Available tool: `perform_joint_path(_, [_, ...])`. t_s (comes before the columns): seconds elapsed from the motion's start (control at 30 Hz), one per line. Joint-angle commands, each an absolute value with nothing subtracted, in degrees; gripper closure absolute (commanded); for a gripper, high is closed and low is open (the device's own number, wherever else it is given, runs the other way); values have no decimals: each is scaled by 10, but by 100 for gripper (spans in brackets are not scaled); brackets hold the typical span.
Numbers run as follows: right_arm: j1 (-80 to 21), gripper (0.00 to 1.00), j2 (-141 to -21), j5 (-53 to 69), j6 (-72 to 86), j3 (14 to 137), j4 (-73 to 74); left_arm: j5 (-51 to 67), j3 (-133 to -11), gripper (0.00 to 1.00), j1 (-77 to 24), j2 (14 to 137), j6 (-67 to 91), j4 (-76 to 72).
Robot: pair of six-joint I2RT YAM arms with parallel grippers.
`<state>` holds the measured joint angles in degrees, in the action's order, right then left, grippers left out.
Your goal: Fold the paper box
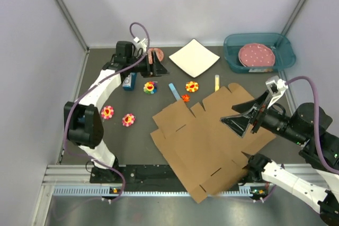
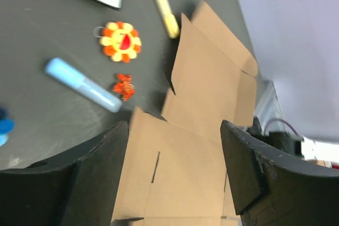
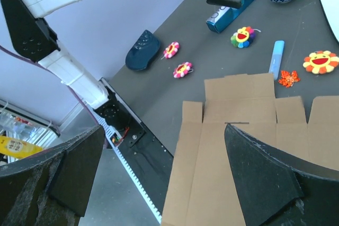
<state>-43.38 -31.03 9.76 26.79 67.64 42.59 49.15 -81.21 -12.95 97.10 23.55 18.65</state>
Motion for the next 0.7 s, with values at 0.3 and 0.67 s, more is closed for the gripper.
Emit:
perform_joint_path(0.3, [-432, 4, -315, 57, 270, 623, 406, -19, -382, 2, -247, 521, 530, 36])
perform_joint_path(0.67, [-432, 4, -317, 60, 298, 570, 374, -361, -202, 2, -630, 433, 895, 173])
